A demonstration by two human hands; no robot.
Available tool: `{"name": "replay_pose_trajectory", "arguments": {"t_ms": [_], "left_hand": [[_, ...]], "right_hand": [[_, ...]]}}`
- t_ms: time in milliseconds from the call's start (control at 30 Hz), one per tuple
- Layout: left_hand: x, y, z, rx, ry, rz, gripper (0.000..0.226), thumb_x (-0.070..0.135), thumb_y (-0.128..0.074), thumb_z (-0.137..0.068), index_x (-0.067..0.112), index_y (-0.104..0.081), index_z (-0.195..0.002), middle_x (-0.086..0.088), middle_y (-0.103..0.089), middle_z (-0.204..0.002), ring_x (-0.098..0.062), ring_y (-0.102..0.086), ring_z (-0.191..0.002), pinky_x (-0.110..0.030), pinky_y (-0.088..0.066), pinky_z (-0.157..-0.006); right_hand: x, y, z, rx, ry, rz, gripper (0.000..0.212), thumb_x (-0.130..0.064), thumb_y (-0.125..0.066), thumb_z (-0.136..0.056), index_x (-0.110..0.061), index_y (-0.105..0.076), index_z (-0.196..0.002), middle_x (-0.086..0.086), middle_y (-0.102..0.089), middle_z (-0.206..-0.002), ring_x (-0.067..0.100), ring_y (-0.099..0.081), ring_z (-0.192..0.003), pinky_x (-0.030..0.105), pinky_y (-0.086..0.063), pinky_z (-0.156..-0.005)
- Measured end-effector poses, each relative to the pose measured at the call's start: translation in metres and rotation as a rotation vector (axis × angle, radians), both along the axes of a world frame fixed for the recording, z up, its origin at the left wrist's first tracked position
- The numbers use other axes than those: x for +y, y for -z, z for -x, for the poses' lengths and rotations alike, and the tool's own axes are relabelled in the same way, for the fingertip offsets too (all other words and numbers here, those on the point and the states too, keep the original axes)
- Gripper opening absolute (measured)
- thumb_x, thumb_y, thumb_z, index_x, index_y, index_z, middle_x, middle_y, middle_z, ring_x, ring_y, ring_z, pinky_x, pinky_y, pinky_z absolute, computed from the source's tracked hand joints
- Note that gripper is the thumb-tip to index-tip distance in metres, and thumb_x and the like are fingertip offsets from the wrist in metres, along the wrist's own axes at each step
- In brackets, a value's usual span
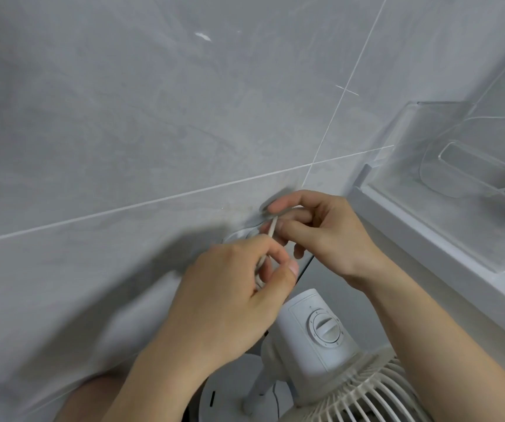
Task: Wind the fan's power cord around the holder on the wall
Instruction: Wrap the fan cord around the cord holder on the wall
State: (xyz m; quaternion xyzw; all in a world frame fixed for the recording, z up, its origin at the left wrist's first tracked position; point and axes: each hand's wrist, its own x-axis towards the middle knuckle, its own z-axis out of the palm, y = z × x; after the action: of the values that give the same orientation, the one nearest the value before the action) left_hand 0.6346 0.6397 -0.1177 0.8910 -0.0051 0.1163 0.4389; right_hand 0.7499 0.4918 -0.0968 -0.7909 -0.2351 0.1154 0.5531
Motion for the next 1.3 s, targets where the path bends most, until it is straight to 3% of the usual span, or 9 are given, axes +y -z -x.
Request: {"name": "replay_pose_trajectory", "arguments": {"t_ms": [100,233,300,433,567,700,833,1133,1300], "left_hand": [[0.007,-0.006,0.005,0.003,-0.129,-0.087,0.026,0.058,-0.050,-0.092,0.036,-0.062,-0.084,0.035,-0.056,-0.065,-0.001,-0.055,-0.056,-0.018,-0.027,-0.045],[0.014,-0.007,0.009,0.023,-0.277,-0.250,0.028,0.051,-0.050,-0.095,0.032,-0.061,-0.078,0.009,-0.055,-0.052,-0.009,-0.054,-0.053,-0.028,-0.038,-0.049],[0.017,-0.007,0.009,0.065,-0.324,-0.306,0.027,0.047,-0.049,-0.096,0.030,-0.062,-0.079,0.008,-0.052,-0.050,-0.011,-0.053,-0.057,-0.030,-0.041,-0.053],[0.016,-0.005,0.010,0.083,-0.365,-0.328,0.029,0.044,-0.048,-0.098,0.026,-0.062,-0.080,0.005,-0.057,-0.056,-0.020,-0.056,-0.060,-0.032,-0.044,-0.055],[0.017,-0.002,0.013,0.160,-0.408,-0.414,0.031,0.047,-0.041,-0.101,0.028,-0.065,-0.092,0.004,-0.070,-0.079,-0.031,-0.067,-0.080,-0.038,-0.055,-0.066],[0.020,0.003,0.013,0.215,-0.393,-0.460,0.038,0.050,-0.034,-0.104,0.029,-0.065,-0.100,0.004,-0.072,-0.091,-0.028,-0.068,-0.088,-0.036,-0.052,-0.067],[0.018,0.006,0.015,0.239,-0.370,-0.530,0.038,0.049,-0.026,-0.106,0.029,-0.057,-0.095,0.005,-0.070,-0.094,-0.027,-0.056,-0.081,-0.033,-0.039,-0.064],[0.016,0.004,0.013,0.298,-0.284,-0.561,0.048,0.065,-0.036,-0.100,0.040,-0.060,-0.133,0.009,-0.071,-0.123,-0.022,-0.068,-0.111,-0.034,-0.049,-0.078],[0.016,0.005,0.012,0.288,-0.277,-0.556,0.050,0.067,-0.037,-0.099,0.039,-0.060,-0.133,0.010,-0.072,-0.123,-0.021,-0.069,-0.111,-0.032,-0.049,-0.077]], "right_hand": [[0.004,0.001,-0.001,-0.007,0.000,0.031,0.019,0.007,-0.067,-0.091,-0.008,-0.074,-0.100,0.006,-0.079,-0.077,0.015,-0.060,-0.064,0.029,-0.050,-0.053],[0.004,0.001,-0.001,-0.002,0.004,0.048,0.017,0.004,-0.070,-0.091,-0.012,-0.074,-0.095,0.011,-0.081,-0.084,0.018,-0.058,-0.066,0.030,-0.050,-0.053],[0.003,0.002,-0.002,0.006,0.005,0.045,0.017,0.005,-0.070,-0.091,-0.012,-0.073,-0.093,0.012,-0.081,-0.085,0.016,-0.059,-0.065,0.029,-0.051,-0.052],[0.002,0.002,-0.002,0.014,0.008,0.050,0.016,0.007,-0.067,-0.092,-0.007,-0.073,-0.095,0.012,-0.081,-0.083,0.014,-0.060,-0.063,0.029,-0.053,-0.052],[-0.001,-0.003,0.000,0.010,0.020,0.069,0.014,0.002,-0.065,-0.094,-0.007,-0.072,-0.086,0.010,-0.075,-0.069,0.016,-0.058,-0.058,0.031,-0.052,-0.051],[-0.004,-0.005,0.004,0.076,-0.091,0.280,0.029,-0.017,-0.068,-0.096,-0.009,-0.073,-0.069,0.009,-0.066,-0.058,0.017,-0.049,-0.048,0.028,-0.042,-0.048],[0.001,0.002,0.012,0.153,-0.216,0.554,0.031,-0.031,-0.067,-0.099,-0.006,-0.080,-0.086,0.003,-0.074,-0.065,0.013,-0.053,-0.049,0.025,-0.048,-0.052],[0.014,0.003,0.017,0.319,-0.119,0.413,0.046,-0.050,-0.059,-0.100,-0.011,-0.083,-0.098,0.004,-0.066,-0.061,0.012,-0.042,-0.044,0.029,-0.036,-0.054],[0.020,0.003,0.021,0.275,-0.066,0.436,0.050,-0.059,-0.067,-0.092,-0.013,-0.084,-0.092,0.015,-0.077,-0.077,0.012,-0.042,-0.047,0.025,-0.036,-0.051]]}}
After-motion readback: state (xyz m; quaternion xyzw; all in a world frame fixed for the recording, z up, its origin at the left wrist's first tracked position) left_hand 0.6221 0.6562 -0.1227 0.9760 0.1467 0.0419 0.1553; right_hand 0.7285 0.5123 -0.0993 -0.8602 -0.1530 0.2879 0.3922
